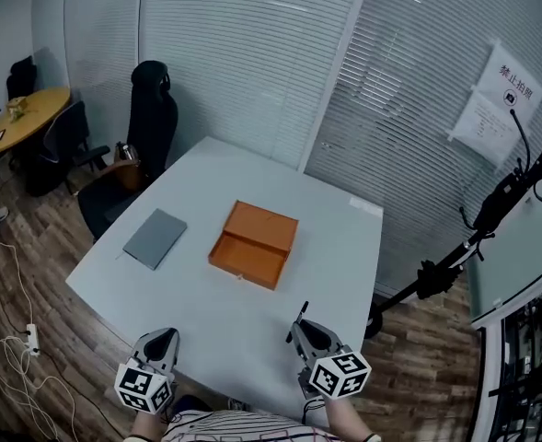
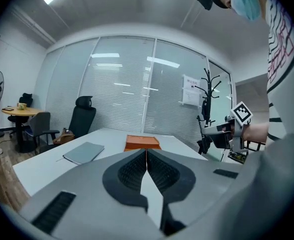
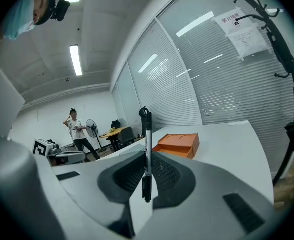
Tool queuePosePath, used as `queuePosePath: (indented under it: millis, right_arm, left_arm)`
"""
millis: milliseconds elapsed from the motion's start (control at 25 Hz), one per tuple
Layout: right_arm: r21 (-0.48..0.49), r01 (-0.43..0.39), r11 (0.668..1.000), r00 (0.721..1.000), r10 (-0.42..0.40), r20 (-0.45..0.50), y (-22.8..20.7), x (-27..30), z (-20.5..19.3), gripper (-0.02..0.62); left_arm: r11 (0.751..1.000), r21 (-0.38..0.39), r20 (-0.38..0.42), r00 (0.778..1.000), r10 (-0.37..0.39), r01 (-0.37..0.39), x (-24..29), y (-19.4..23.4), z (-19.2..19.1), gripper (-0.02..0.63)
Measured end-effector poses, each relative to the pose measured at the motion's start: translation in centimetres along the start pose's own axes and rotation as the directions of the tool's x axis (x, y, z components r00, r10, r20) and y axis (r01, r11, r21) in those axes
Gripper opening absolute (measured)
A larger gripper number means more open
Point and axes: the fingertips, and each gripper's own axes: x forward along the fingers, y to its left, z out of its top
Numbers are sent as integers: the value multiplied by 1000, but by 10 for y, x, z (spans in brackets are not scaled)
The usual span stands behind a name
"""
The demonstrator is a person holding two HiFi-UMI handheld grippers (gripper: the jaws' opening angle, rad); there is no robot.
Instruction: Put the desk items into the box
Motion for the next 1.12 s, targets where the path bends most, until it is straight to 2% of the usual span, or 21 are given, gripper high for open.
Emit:
queuePosePath:
  millis: [240, 400, 640, 880, 1120]
  right_arm:
    - [21, 65, 998, 998, -65, 0, 0, 35, 0, 57]
    - [28, 130, 991, 991, -130, 10, 8, 64, 4, 57]
    - [17, 224, 974, 974, -224, 28, 18, 113, 13, 57]
    - [-92, 294, 951, 956, -291, 48, 18, 150, 38, 57]
    - [-205, 328, 922, 945, -324, 55, 3, 180, 64, 57]
  left_arm:
    - [995, 8, -42, 994, -100, 100, 34, 27, -1, 25]
    - [981, 41, -60, 981, -185, 188, 53, 57, 11, 25]
    - [960, 67, -73, 961, -268, 272, 74, 113, 25, 25]
    - [957, 65, -69, 958, -277, 282, 86, 165, 30, 25]
    - [959, 56, -58, 959, -276, 279, 98, 191, 32, 25]
